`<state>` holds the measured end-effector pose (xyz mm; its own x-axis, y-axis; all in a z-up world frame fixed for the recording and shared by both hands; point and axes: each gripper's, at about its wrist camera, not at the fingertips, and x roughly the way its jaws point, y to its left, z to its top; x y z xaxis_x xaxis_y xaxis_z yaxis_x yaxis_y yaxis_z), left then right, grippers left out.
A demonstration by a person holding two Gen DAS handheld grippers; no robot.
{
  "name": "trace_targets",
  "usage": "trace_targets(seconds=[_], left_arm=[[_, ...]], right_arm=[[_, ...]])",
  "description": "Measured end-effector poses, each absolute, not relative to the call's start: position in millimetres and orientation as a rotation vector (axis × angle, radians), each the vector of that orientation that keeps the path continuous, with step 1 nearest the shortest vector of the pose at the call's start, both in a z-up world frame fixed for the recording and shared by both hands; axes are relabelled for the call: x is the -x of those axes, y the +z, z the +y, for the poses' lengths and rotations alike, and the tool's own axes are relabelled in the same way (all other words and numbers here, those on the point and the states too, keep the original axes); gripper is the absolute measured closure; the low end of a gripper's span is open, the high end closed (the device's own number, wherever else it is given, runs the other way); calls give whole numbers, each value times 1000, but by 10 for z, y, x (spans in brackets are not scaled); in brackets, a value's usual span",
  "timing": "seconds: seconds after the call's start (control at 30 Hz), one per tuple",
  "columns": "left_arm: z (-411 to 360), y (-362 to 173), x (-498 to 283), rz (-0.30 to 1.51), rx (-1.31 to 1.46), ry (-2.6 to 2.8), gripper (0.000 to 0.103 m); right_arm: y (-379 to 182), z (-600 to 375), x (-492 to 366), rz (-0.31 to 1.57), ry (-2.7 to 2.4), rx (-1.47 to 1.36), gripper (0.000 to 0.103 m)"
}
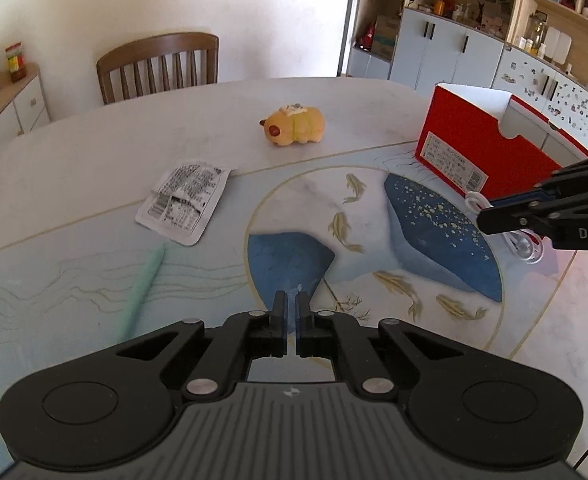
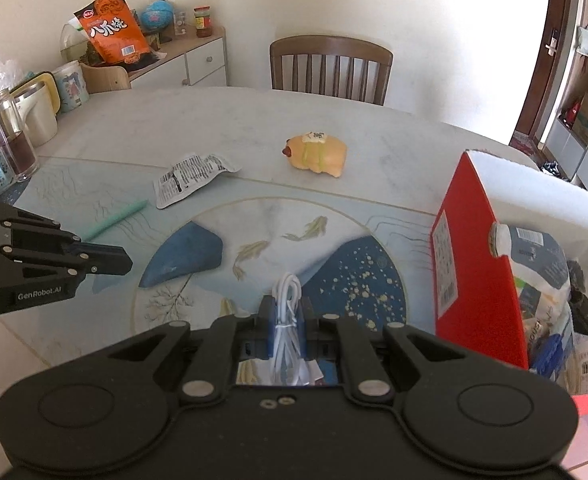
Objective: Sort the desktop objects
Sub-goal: 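Close the left tool on the green stick while the right tool grips the white cable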
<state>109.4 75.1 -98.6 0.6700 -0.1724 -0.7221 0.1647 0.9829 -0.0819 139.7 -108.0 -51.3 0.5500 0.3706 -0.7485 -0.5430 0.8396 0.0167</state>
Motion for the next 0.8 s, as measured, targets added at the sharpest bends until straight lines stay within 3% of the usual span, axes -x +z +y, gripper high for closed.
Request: trace_targets(seconds=[0.13,0.23,0.27,0.3,0.4,0.8], left_arm=[[819,-1031,-1096,824,20,-169,92],[888,-1053,-1091,810,24,-145,61],[914,-1054,-1088,800,24,-133,46],[945,-1054,-1085,788,24,-118,39],[1040,-1063,-1114,786,22,-101,33],[1439,-1253,-1482,798,-60,3,34]], right_arm=[[-519,-1113,-1398,831,542,224,93],[-531,-1127,-1401,835,535,220,93],[-536,-1129,-1402,837,534,219,93],[-542,-1129,-1403,839,530,220,93],[-558,-1132,-1403,843,527,217,93],[-585,-1075,-1432,860,518,229,93]])
